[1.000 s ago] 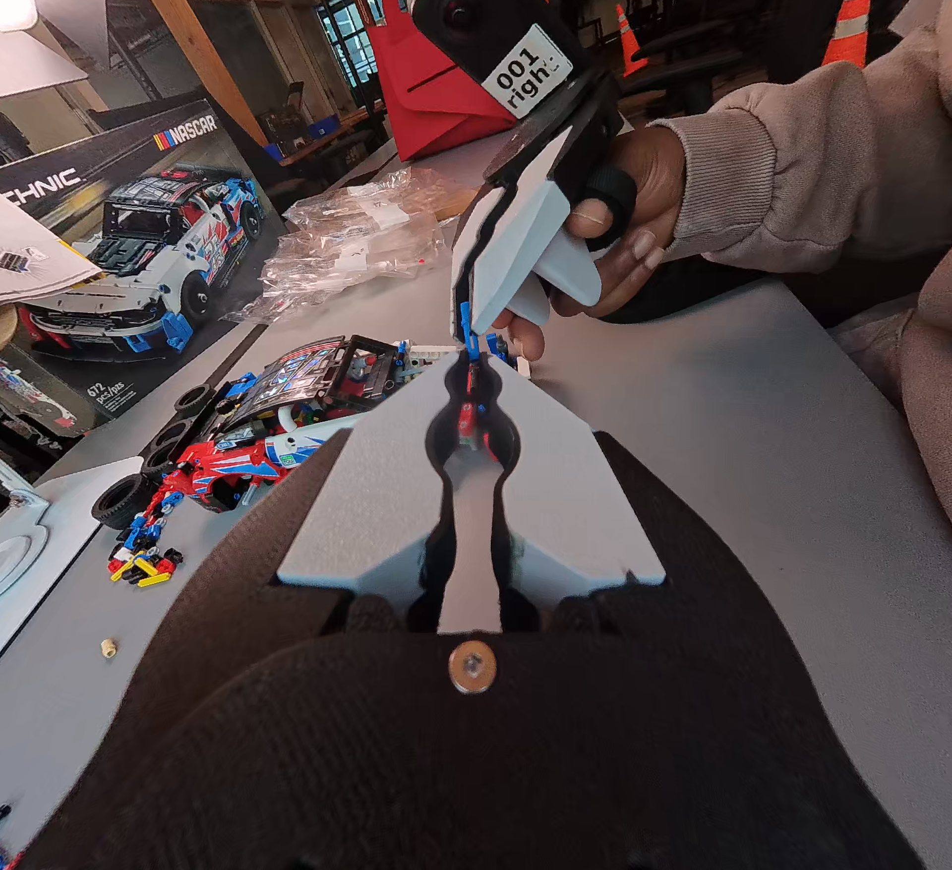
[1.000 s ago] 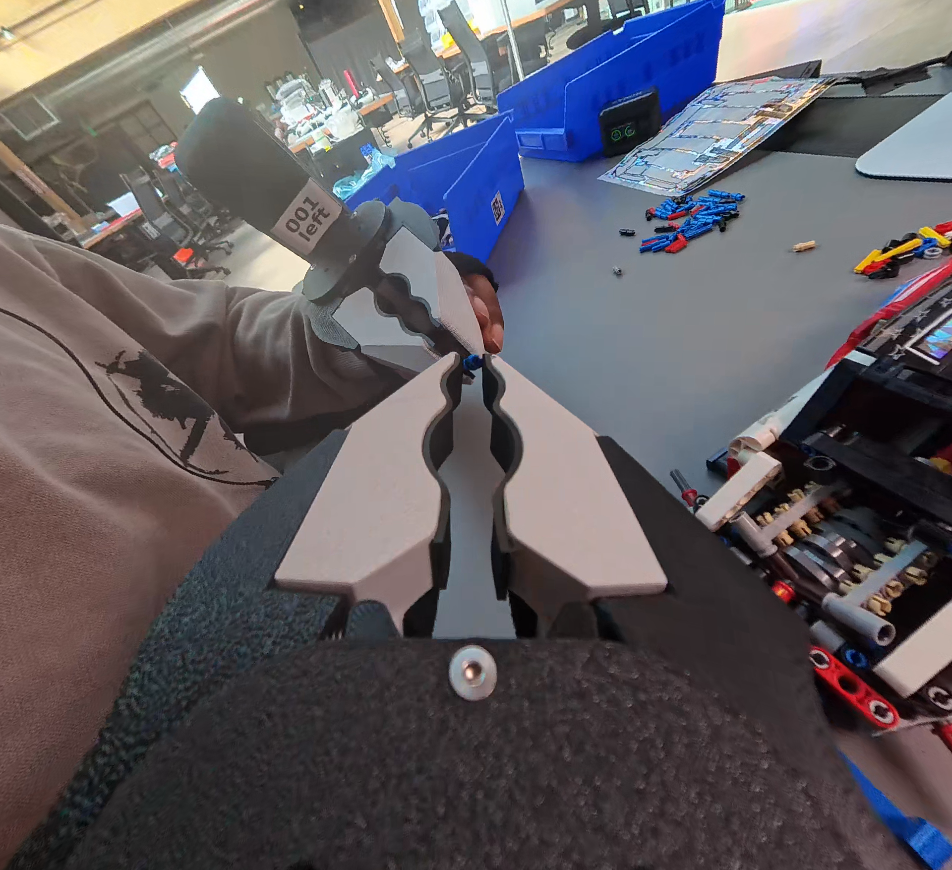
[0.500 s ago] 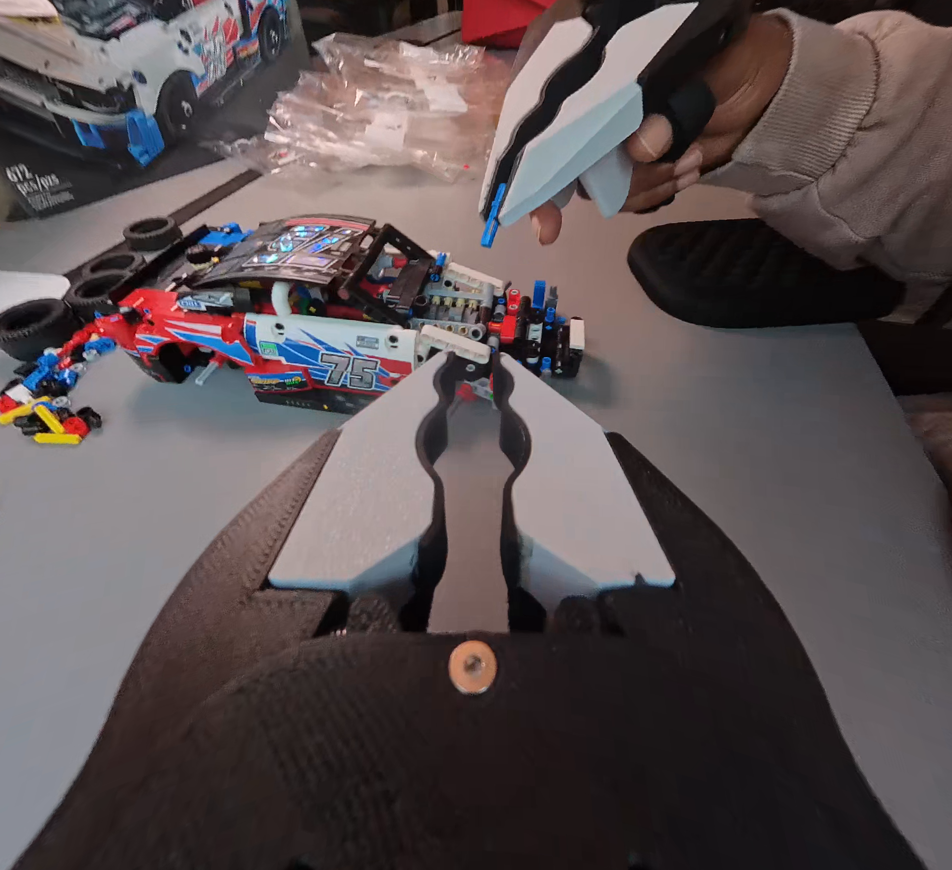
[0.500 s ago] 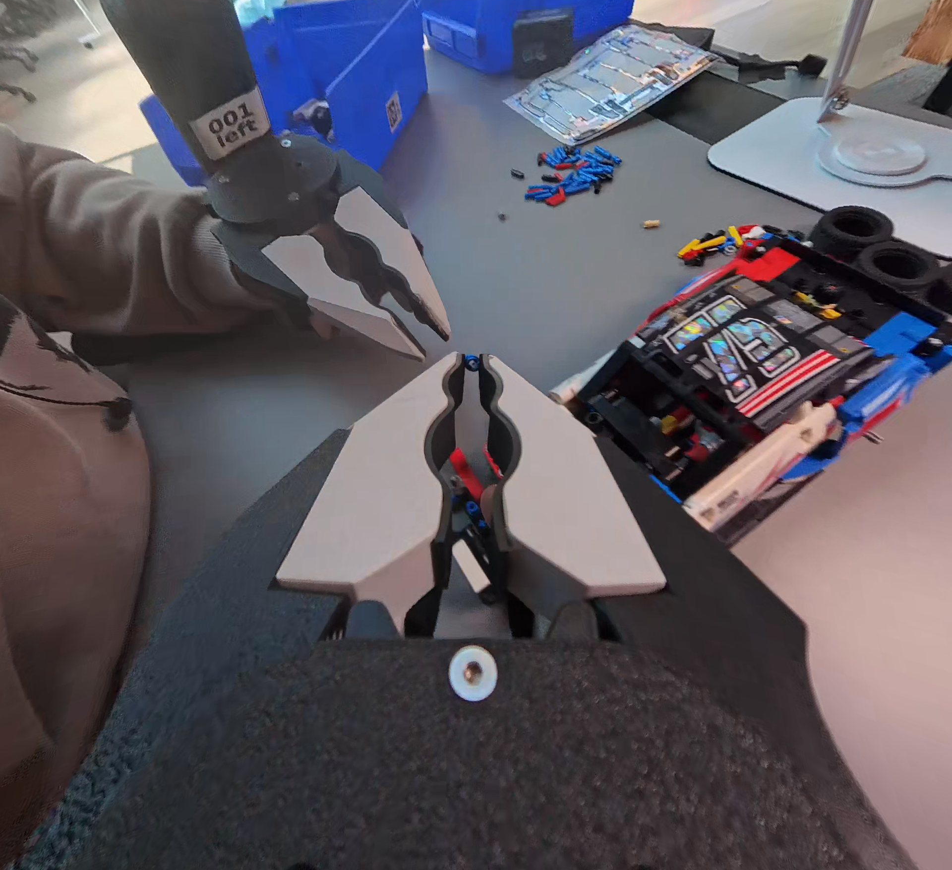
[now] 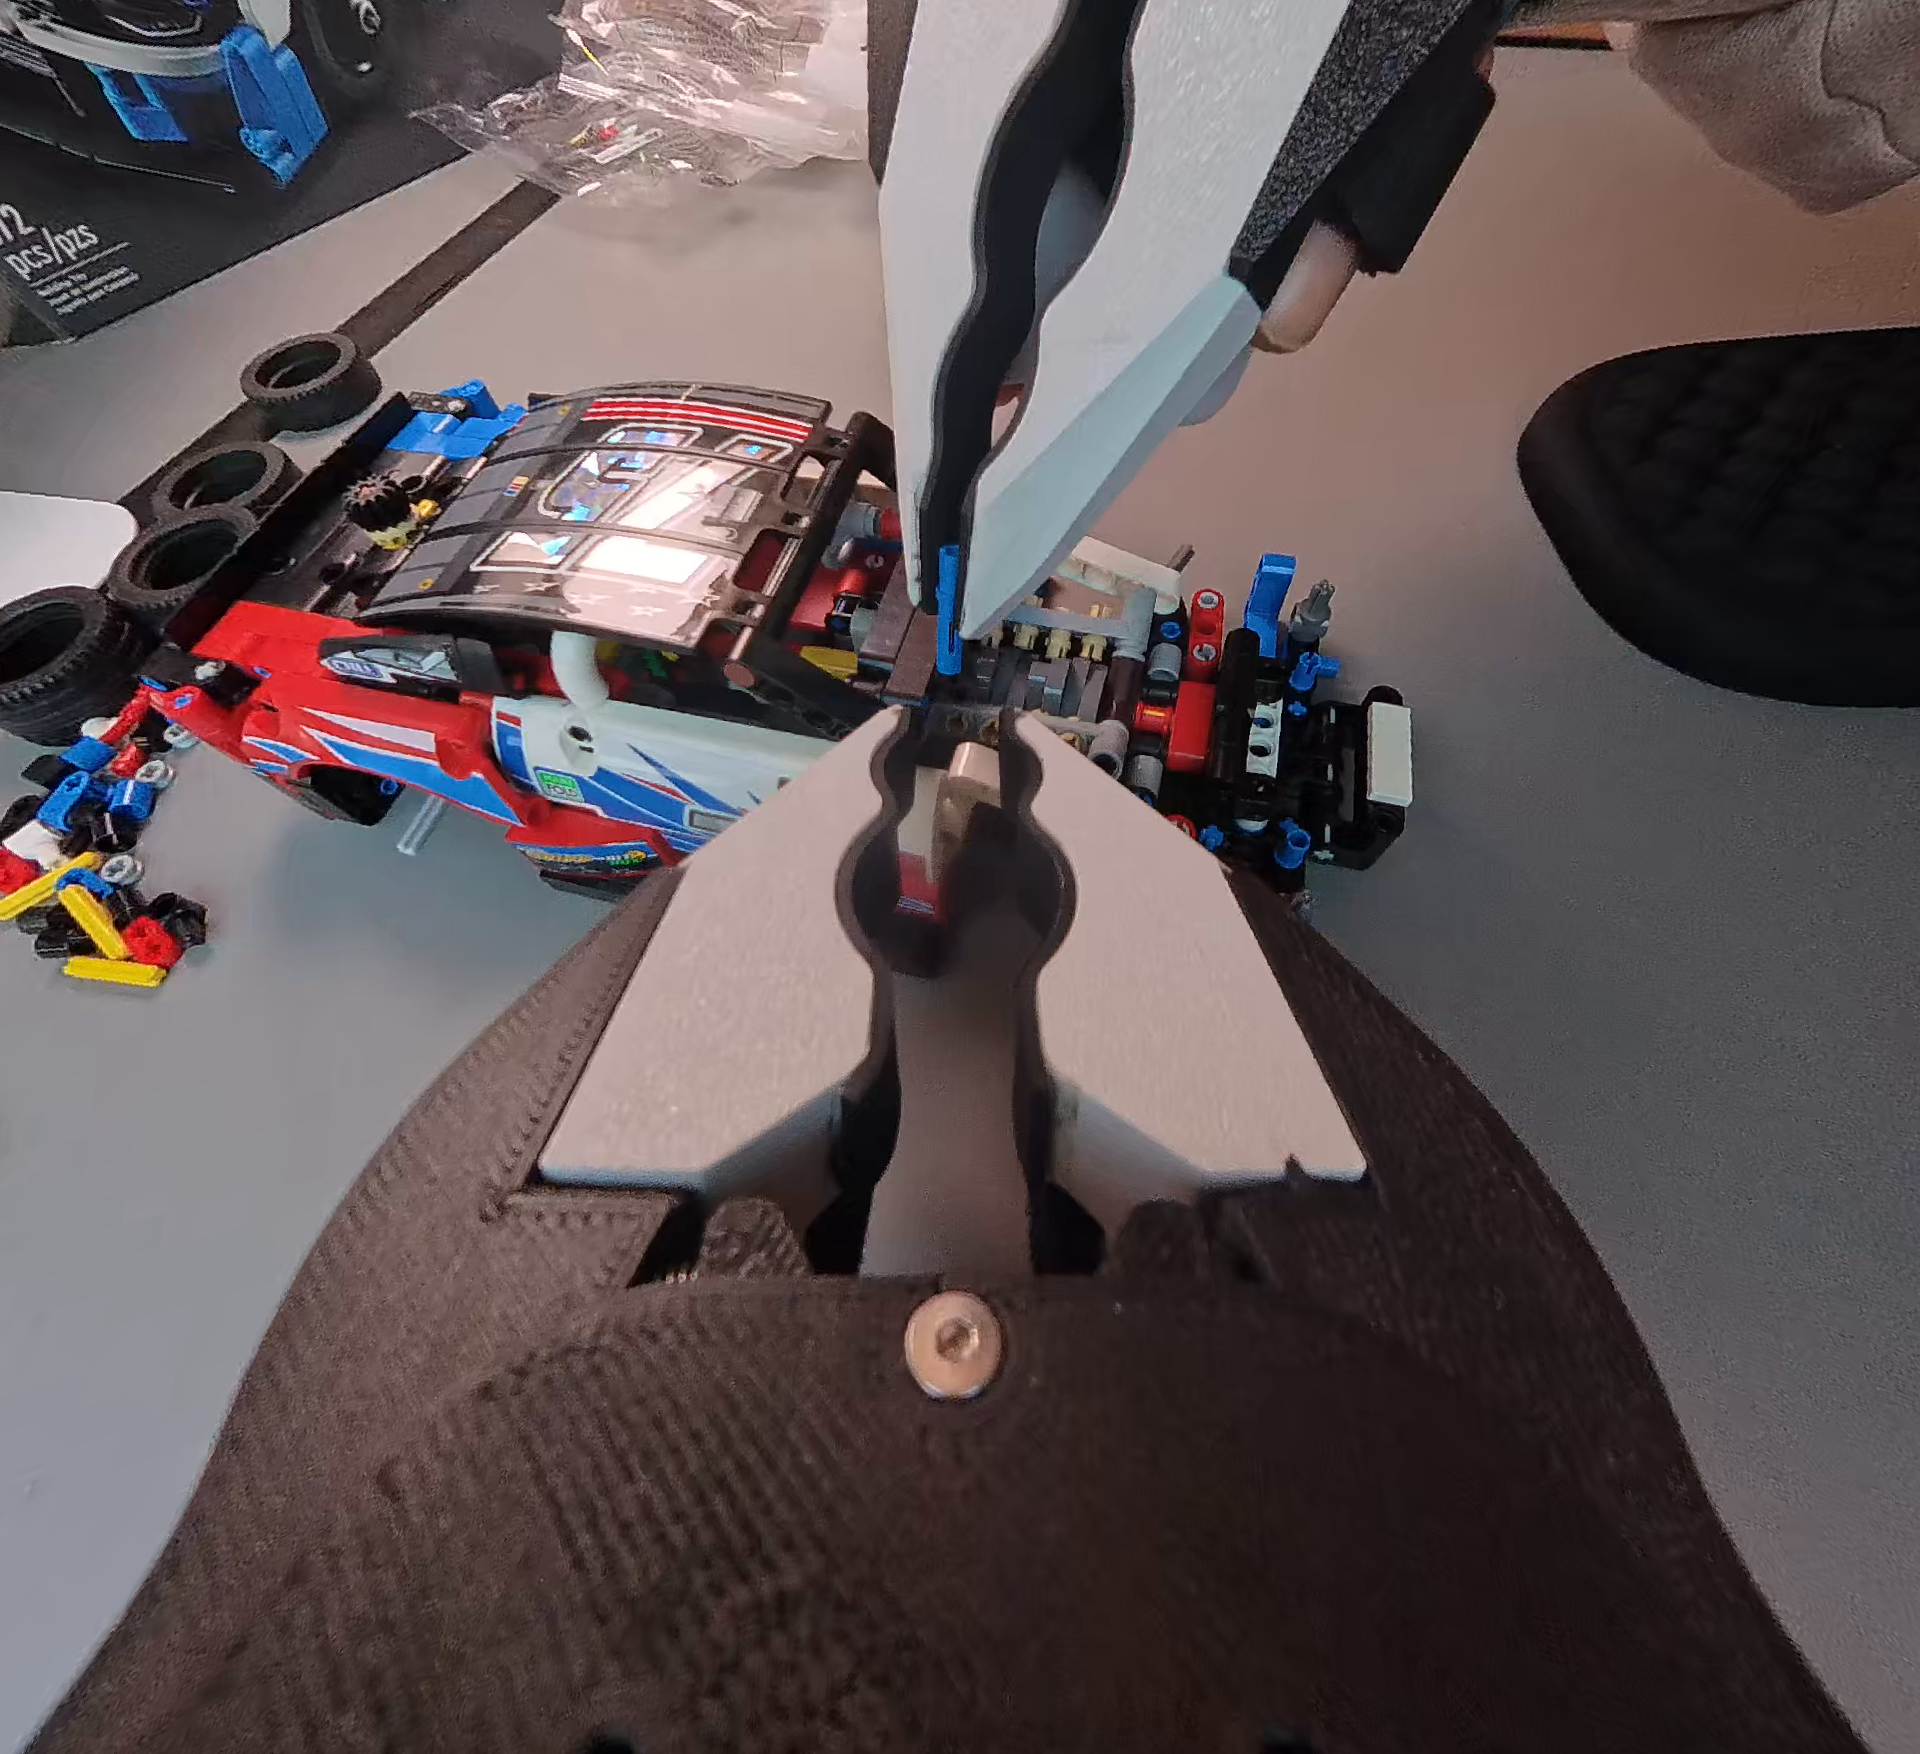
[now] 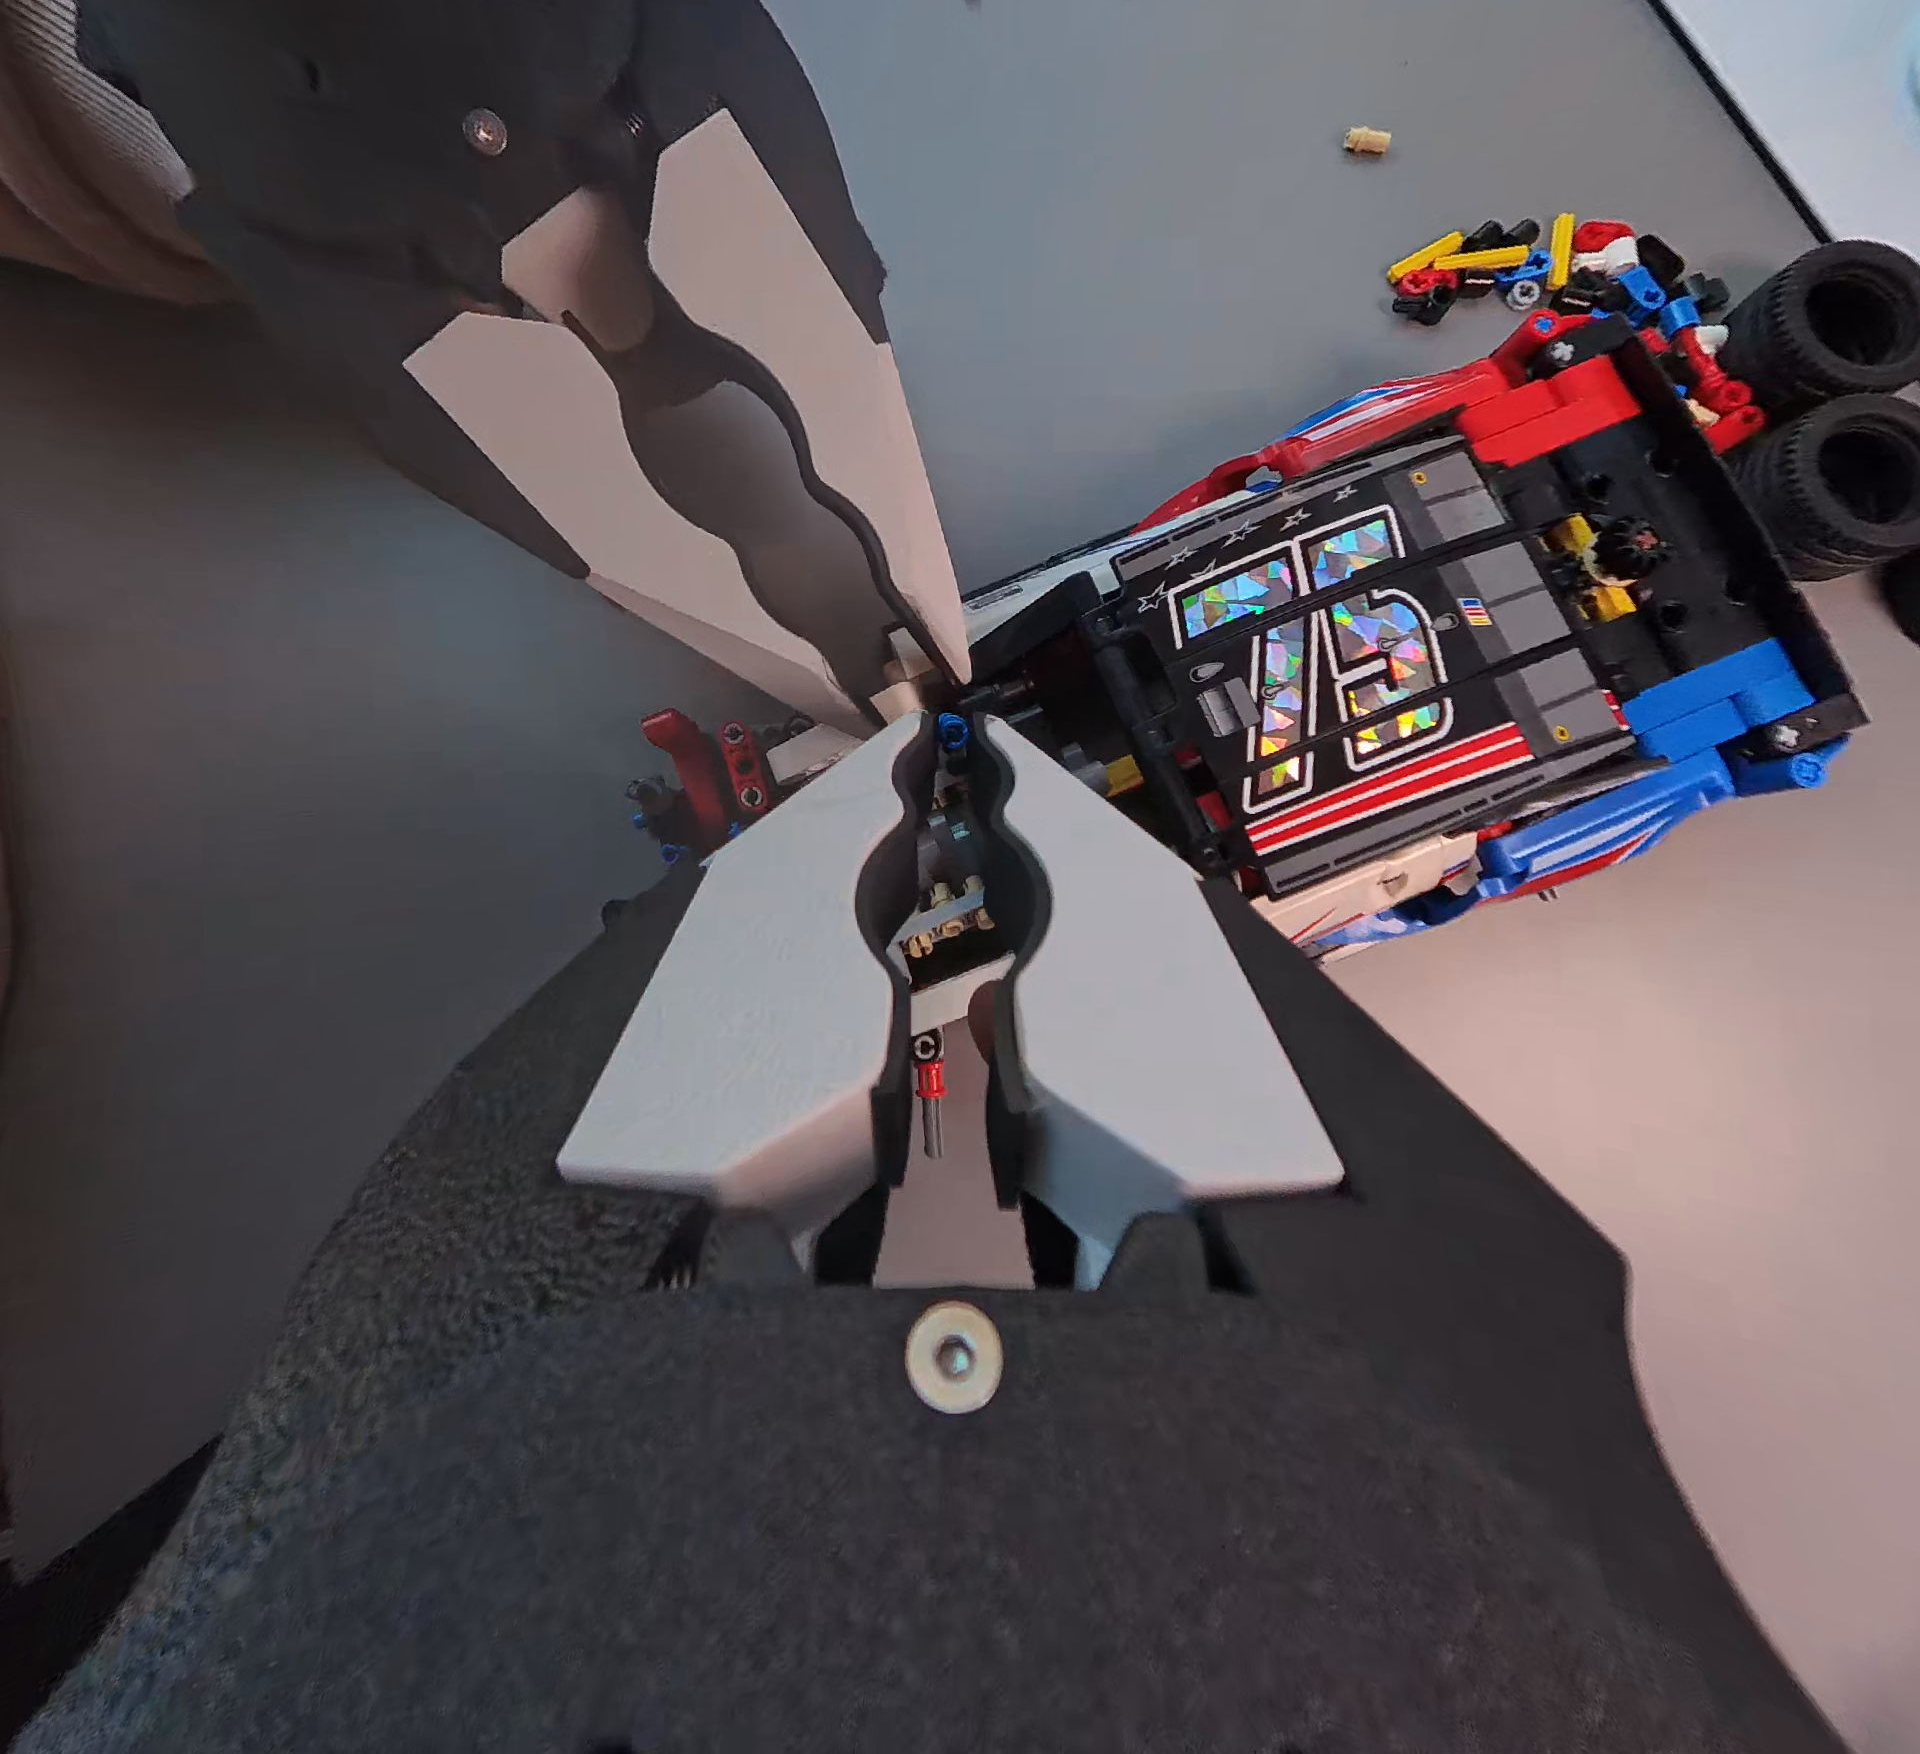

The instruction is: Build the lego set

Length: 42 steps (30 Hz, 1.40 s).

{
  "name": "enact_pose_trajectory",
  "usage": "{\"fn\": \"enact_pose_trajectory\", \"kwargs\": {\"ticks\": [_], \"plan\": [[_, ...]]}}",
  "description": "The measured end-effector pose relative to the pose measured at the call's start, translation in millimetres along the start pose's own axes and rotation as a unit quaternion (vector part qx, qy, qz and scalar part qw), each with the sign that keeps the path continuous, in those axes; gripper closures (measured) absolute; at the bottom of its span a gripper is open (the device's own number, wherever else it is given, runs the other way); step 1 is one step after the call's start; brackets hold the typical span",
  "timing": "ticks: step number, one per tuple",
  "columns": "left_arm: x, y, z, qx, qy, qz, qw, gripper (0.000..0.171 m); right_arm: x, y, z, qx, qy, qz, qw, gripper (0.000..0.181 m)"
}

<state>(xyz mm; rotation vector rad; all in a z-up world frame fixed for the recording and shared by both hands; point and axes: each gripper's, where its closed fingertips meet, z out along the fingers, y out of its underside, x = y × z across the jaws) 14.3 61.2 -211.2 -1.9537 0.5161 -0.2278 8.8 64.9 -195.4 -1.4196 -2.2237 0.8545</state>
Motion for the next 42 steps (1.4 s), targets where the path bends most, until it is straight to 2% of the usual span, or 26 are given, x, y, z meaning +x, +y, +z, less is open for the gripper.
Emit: {"fn": "enact_pose_trajectory", "kwargs": {"ticks": [7,12,18,22,27,31,34,42], "plan": [[1,4,-5,-0.003,-0.011,0.010,1.000,0.158,1,10,2,-0.013,0.002,0.004,1.000,0.179],[0,5,-6,-0.001,-0.016,0.012,1.000,0.160,7,22,0,-0.064,0.037,-0.023,0.997,0.179],[0,5,-6,0.004,-0.016,0.005,1.000,0.159,5,7,-10,0.008,0.025,-0.006,1.000,0.179],[4,-1,-6,0.008,-0.017,0.002,1.000,0.160,17,1,-19,0.113,0.042,0.020,0.993,0.180],[4,-1,-1,-0.015,-0.034,-0.013,0.999,0.163,31,21,-29,0.191,0.064,0.077,0.977,0.180],[3,-4,2,-0.022,-0.051,-0.044,0.997,0.158,42,40,-33,0.197,0.096,0.101,0.970,0.180],[4,-7,6,-0.020,-0.061,-0.067,0.996,0.159,39,49,-28,0.183,0.091,0.103,0.973,0.180],[-3,-3,2,-0.036,-0.124,-0.017,0.992,0.164,20,45,-19,0.192,0.058,0.085,0.976,0.180]]}}
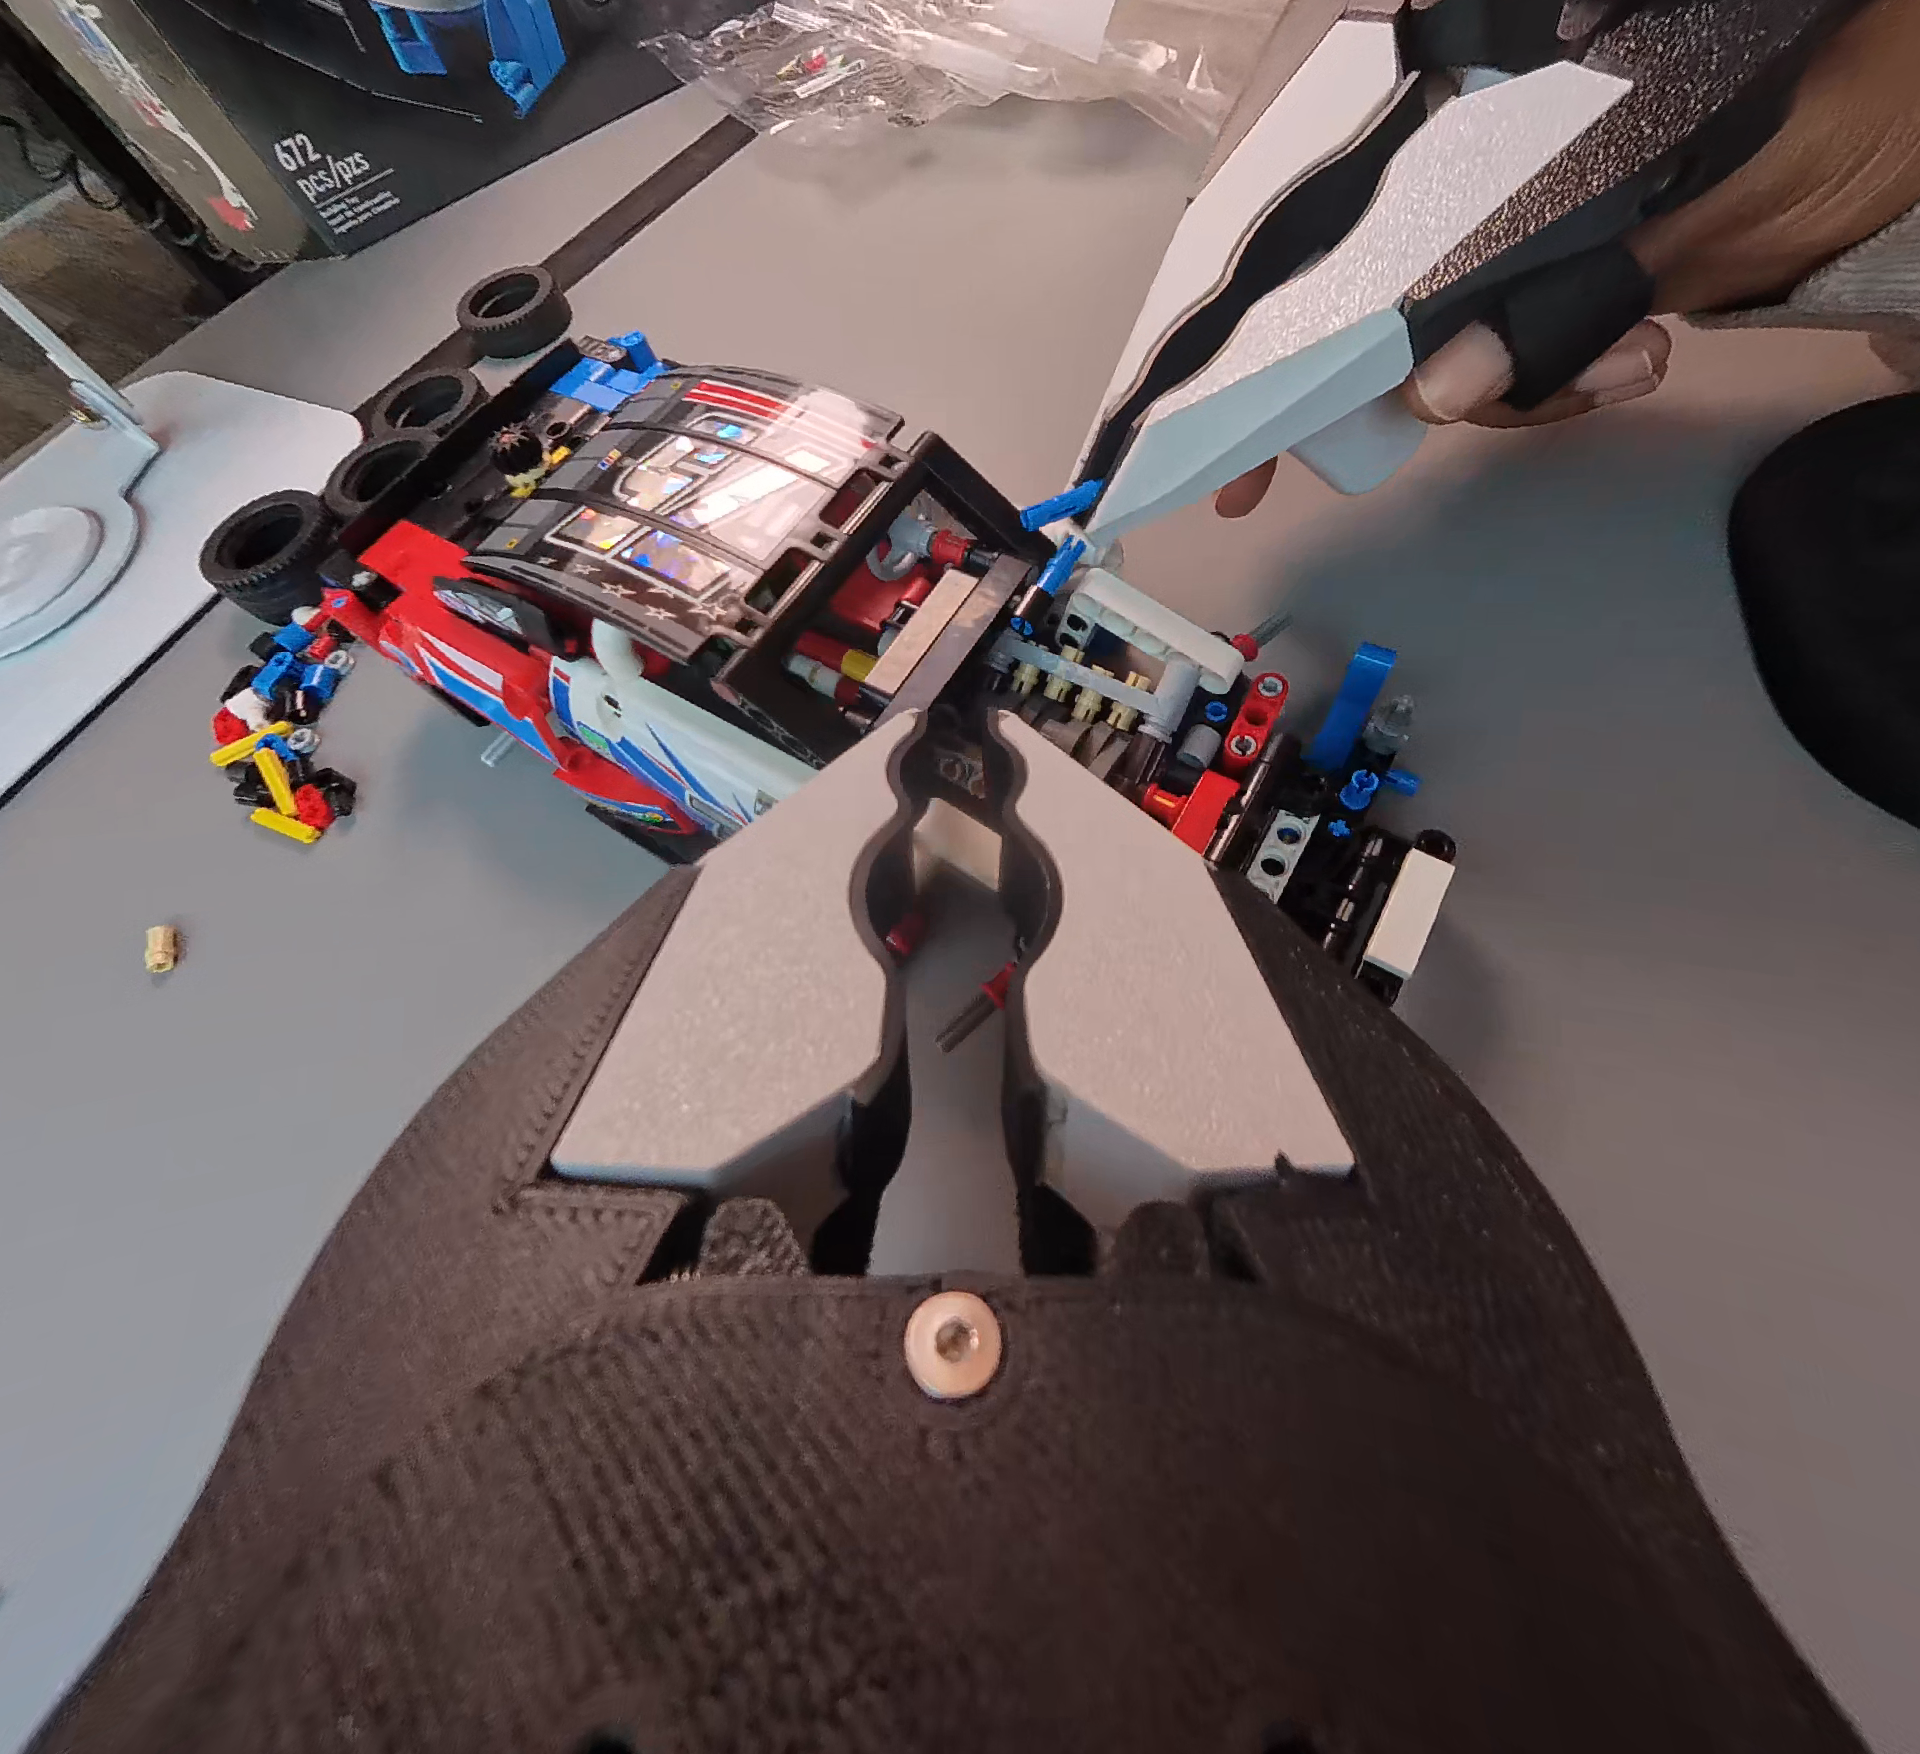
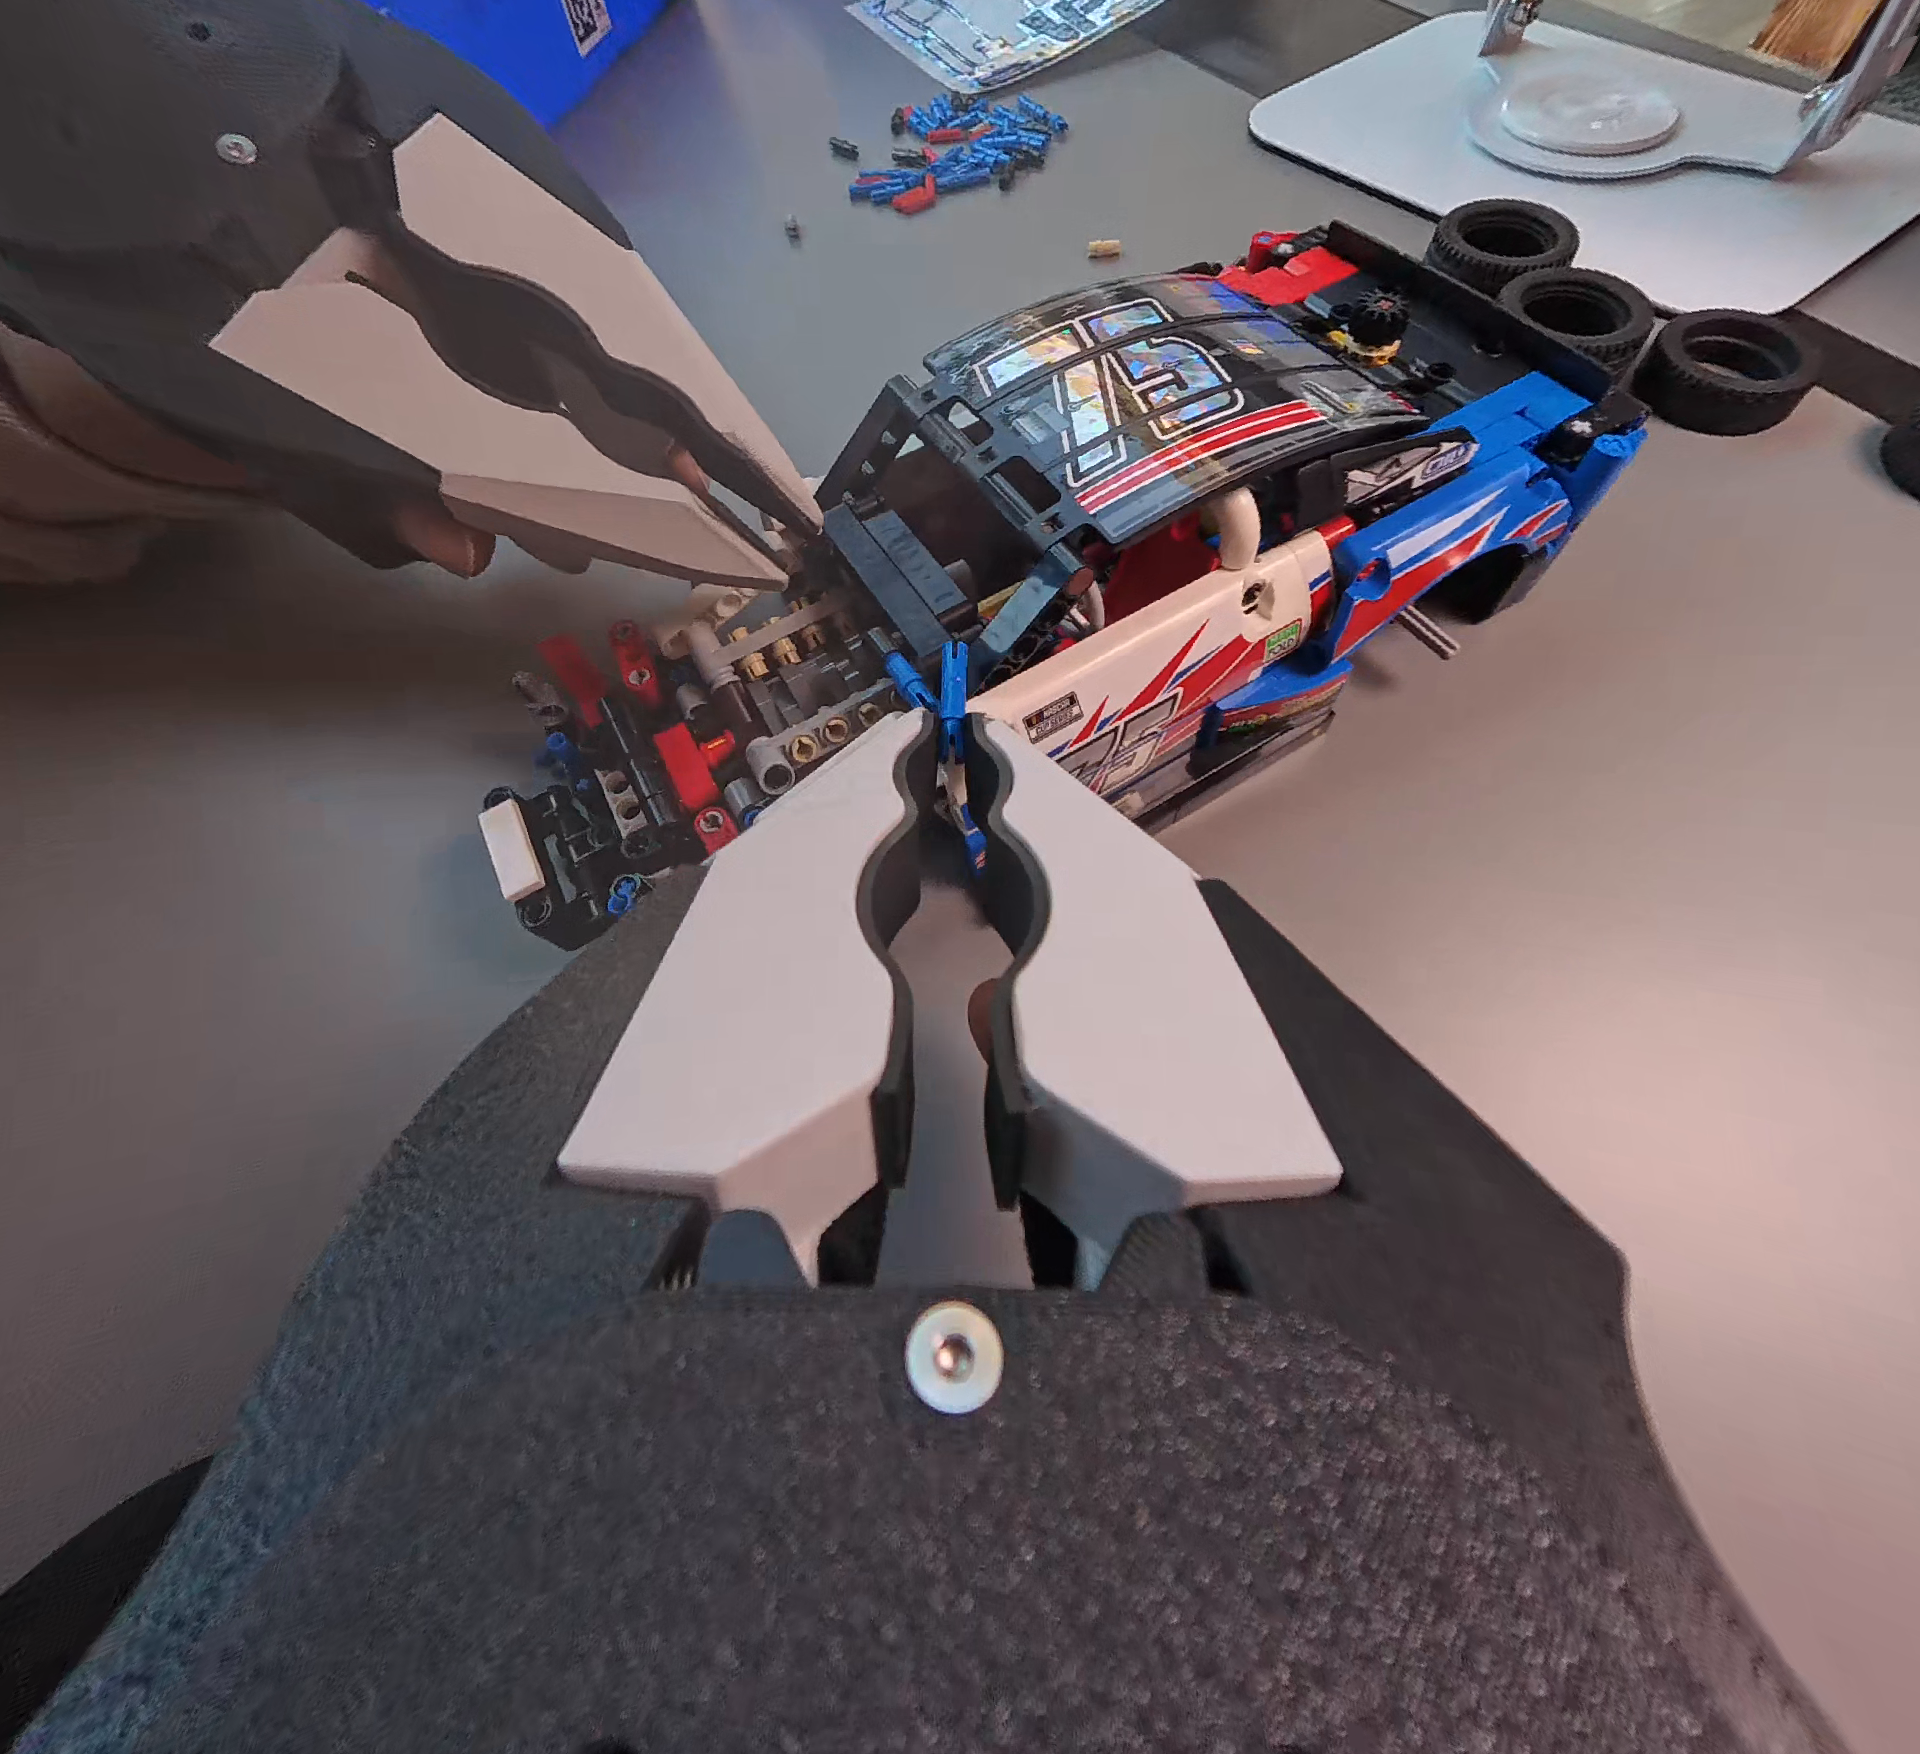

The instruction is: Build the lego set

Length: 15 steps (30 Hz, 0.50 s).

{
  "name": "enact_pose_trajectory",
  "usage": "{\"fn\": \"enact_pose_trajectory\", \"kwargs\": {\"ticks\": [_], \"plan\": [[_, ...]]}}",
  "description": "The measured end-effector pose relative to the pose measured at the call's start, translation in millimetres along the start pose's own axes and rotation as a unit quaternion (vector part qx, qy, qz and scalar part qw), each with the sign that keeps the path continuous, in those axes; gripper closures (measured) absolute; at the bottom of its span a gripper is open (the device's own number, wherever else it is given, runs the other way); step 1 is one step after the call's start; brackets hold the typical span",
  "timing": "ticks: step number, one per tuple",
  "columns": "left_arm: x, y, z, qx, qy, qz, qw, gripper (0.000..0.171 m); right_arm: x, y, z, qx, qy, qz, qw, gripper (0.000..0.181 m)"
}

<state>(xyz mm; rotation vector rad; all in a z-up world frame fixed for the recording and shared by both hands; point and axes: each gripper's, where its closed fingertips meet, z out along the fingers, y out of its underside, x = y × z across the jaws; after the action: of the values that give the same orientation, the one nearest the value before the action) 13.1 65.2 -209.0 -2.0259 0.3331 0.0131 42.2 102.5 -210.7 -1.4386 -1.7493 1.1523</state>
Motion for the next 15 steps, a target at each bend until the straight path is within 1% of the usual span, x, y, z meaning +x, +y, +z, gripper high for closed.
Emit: {"fn": "enact_pose_trajectory", "kwargs": {"ticks": [4,7,9,10,12,15], "plan": [[-7,2,-2,-0.006,-0.028,0.019,0.999,0.160,-8,-3,6,0.009,-0.016,0.004,1.000,0.180],[-12,4,-2,-0.006,-0.046,0.054,0.997,0.159,-11,-4,9,0.012,-0.018,-0.001,1.000,0.180],[-17,4,-2,-0.005,-0.064,0.103,0.993,0.159,-11,-4,9,0.015,-0.017,-0.003,1.000,0.180],[-19,4,-2,-0.007,-0.072,0.139,0.988,0.156,-12,-4,9,0.016,-0.019,-0.003,1.000,0.180],[-20,4,1,-0.017,-0.080,0.189,0.979,0.159,-12,-4,7,0.022,-0.022,-0.003,1.000,0.179],[-21,7,7,-0.032,-0.090,0.277,0.956,0.150,-10,-8,3,0.034,-0.017,-0.002,0.999,0.180]]}}
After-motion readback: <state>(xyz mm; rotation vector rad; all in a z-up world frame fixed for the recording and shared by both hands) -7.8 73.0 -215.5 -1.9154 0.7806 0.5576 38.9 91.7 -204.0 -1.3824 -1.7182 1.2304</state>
